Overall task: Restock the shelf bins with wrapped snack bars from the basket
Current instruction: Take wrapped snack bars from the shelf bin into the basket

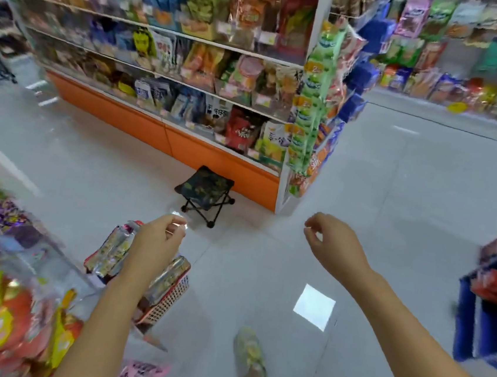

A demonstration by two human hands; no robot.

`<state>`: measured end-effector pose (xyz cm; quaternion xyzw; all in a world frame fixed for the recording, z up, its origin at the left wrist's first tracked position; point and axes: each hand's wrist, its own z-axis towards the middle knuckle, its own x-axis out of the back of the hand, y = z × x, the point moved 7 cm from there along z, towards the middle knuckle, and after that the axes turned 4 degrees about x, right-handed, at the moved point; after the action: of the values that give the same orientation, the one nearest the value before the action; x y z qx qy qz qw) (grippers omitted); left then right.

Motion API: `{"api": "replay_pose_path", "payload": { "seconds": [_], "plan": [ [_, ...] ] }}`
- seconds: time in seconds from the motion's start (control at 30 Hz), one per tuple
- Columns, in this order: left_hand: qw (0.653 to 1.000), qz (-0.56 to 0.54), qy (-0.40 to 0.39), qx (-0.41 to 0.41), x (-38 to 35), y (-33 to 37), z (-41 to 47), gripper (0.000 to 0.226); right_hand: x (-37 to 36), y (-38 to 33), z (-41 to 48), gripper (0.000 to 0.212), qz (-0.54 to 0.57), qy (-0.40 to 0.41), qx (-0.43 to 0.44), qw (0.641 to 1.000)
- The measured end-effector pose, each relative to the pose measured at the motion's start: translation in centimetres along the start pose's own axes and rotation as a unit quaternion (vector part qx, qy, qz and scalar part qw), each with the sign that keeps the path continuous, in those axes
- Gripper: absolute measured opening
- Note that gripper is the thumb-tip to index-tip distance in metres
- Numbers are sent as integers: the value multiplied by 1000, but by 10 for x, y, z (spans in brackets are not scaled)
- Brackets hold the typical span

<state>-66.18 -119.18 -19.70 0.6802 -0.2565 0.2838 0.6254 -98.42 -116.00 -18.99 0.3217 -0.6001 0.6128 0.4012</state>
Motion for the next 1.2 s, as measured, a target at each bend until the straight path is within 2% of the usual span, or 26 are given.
{"api": "replay_pose_path", "payload": {
  "seconds": [0.23, 0.4, 0.6, 0.73, 1.1, 1.2],
  "plan": [
    [995, -56, 41, 74, 4, -17, 129, 14, -22, -24, 156, 18, -28, -58, 54, 996],
    [991, -35, 78, 103, 25, -19, 197, 15, -31, -55, 258, 22, -7, -65, 107, 992],
    [981, -14, 116, 152, 43, -30, 256, 14, -69, -92, 366, 18, -1, -111, 178, 978],
    [963, -23, 175, 205, 51, -46, 286, 14, -99, -119, 433, 27, 9, -131, 253, 958],
    [897, -20, 275, 346, 43, -60, 333, 12, -166, -188, 594, 23, 5, -224, 427, 876],
    [867, -15, 312, 387, 55, -67, 329, 12, -190, -220, 620, 24, 5, -261, 449, 855]
  ]
}}
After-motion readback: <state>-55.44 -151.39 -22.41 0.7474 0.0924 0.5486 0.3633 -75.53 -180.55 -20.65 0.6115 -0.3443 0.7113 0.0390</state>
